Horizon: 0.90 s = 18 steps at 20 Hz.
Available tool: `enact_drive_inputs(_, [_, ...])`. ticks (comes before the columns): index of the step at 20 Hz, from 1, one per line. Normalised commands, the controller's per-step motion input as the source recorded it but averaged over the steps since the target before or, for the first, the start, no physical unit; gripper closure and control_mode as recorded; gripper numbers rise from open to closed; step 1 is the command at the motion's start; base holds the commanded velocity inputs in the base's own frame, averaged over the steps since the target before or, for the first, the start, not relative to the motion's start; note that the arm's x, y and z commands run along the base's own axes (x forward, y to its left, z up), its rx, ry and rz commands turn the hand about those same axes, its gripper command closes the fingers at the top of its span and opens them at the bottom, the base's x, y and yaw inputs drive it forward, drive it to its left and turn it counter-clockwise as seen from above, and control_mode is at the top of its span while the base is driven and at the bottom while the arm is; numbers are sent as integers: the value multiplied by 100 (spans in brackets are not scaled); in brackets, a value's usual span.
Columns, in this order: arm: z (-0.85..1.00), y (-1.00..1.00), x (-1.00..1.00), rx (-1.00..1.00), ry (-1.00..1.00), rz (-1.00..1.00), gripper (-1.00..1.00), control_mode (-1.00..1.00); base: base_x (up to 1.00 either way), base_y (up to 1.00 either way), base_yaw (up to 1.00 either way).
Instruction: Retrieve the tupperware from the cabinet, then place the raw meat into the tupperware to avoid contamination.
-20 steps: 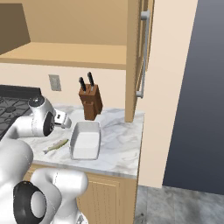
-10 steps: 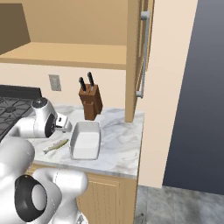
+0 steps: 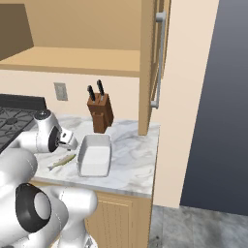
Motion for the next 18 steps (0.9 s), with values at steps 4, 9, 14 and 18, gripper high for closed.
enact_drive_inputs(4, [-24,5,1,0,9,-9,-100,-100,0,0,0])
enact_drive_inputs(9, [-22,1,5,0,8,-9,-100,-100,0,0,0])
enact_drive_inputs(14, [-22,0,6,0,7,-9,-100,-100,0,0,0])
enact_drive_inputs(18, [-21,7,12,0,6,-7,-100,-100,0,0,0])
